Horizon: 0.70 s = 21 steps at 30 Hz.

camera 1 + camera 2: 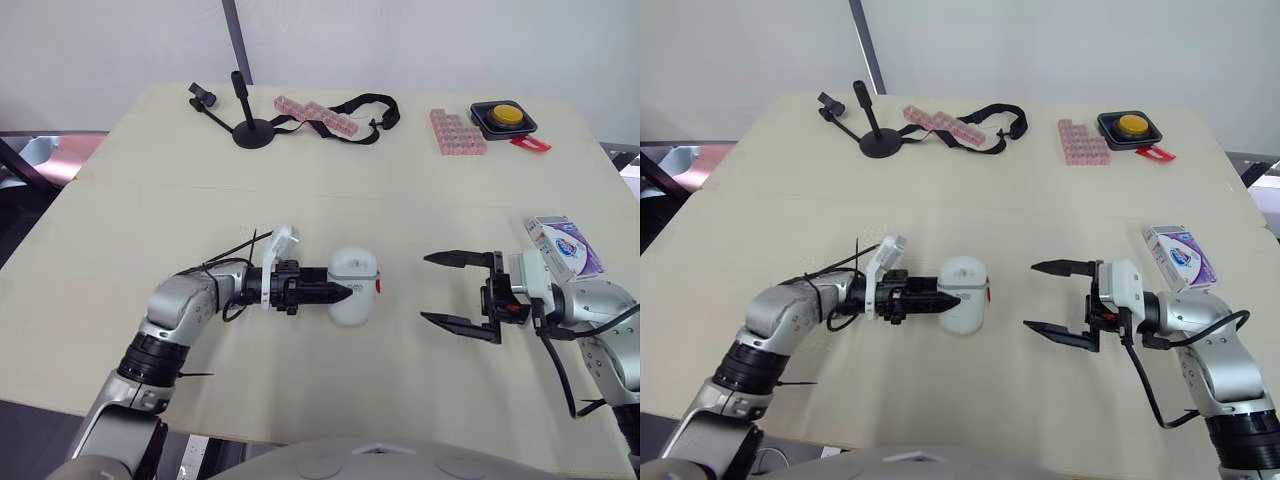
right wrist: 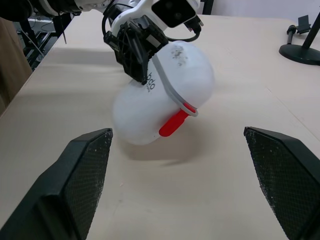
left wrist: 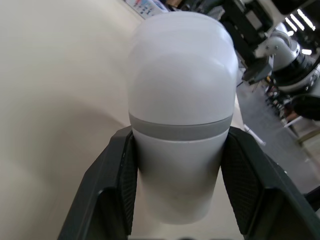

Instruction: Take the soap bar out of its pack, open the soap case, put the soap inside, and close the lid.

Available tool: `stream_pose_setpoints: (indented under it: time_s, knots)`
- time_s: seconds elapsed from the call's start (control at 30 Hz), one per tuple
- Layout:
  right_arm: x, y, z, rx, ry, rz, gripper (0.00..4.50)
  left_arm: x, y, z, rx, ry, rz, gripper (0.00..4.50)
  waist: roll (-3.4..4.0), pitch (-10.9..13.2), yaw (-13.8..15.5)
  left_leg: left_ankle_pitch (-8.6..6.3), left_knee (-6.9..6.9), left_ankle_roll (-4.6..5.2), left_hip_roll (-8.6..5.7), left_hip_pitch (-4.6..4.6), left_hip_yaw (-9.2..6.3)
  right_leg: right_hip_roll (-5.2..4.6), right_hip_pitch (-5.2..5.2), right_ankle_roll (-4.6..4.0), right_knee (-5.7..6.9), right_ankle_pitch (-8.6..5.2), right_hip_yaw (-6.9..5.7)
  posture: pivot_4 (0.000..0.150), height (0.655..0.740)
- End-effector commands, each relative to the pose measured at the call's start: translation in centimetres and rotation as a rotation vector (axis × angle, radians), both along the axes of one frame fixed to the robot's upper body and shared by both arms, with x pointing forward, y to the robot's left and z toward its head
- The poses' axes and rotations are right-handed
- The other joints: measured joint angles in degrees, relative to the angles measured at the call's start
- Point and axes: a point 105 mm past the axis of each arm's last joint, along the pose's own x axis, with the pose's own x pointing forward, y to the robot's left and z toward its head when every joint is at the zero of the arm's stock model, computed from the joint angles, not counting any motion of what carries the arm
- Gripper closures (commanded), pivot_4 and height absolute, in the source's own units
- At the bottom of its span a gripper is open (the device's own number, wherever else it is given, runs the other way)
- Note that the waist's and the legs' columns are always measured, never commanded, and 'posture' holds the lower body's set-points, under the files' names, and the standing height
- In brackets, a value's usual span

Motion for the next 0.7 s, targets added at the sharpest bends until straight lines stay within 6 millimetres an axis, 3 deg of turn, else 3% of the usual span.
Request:
stream_pose_setpoints:
  time_s: [0.03,0.37,0.7]
  knots:
    - [-0.1,0.3,0.9,0.008,-0.041,0.019,0.02,-0.3,0.0,1.0,0.001,0.139,-0.017,2.61,0.00,0.0,0.0,0.00,0.00,0.00,0.00,-0.01,0.00,0.01,0.00,0.00,0.00,0.00,0.00,0.150,0.7343]
    - [0.2,0.9,1.0,0.008,-0.043,0.020,0.02,-0.6,-0.4,-0.5,0.112,0.386,-0.046,2.61,0.00,0.0,0.6,-0.01,0.01,-0.01,-0.01,-0.03,0.00,0.16,0.06,0.02,-0.07,0.01,0.00,0.150,0.7343]
    - [0.2,1.1,0.8,0.009,-0.035,0.019,0.02,-0.7,-0.5,-1.7,0.194,0.381,-0.072,2.61,0.00,0.0,1.7,-0.01,0.01,-0.01,-0.01,-0.02,0.00,0.18,0.08,0.03,-0.12,0.02,-0.03,0.150,0.7343]
